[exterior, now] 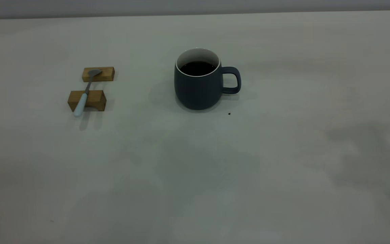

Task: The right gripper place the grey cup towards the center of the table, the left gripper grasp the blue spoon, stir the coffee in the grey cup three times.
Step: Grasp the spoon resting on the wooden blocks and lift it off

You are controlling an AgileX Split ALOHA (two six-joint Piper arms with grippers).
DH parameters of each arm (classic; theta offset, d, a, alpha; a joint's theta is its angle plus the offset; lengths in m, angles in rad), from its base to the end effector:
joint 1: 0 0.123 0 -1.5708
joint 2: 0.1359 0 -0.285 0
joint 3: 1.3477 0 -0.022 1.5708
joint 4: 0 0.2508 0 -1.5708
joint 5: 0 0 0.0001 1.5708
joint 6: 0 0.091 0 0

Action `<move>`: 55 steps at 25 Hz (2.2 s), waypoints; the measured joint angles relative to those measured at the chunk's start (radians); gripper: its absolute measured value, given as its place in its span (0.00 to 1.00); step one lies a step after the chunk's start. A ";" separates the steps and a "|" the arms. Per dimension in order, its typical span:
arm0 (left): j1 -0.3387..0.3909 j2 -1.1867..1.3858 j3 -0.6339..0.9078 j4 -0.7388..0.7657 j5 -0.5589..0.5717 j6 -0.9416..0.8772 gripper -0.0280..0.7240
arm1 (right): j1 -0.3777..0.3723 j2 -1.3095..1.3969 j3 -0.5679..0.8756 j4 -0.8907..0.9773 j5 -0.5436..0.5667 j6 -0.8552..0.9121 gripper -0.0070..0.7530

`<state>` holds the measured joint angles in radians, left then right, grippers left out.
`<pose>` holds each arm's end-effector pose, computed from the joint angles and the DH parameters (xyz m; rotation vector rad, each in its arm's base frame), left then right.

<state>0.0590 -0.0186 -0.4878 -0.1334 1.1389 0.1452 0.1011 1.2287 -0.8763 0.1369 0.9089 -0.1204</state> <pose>-0.0094 -0.0116 0.2682 0.1039 2.1060 -0.0393 0.2226 0.0324 0.2741 -0.2176 2.7310 0.1659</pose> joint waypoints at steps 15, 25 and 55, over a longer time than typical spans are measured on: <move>0.000 0.000 0.000 0.000 0.000 0.000 0.62 | -0.048 -0.903 0.389 -0.200 0.183 0.205 0.65; 0.000 0.000 0.000 0.000 0.000 0.000 0.62 | -0.078 -1.042 0.394 -0.205 0.193 0.205 0.65; 0.000 0.000 0.000 0.000 0.000 0.000 0.62 | -0.078 -1.208 0.406 -0.201 0.224 0.205 0.65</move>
<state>0.0590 -0.0186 -0.4878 -0.1334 1.1389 0.1452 0.0228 0.0208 -0.4698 -0.0640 1.1332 0.0850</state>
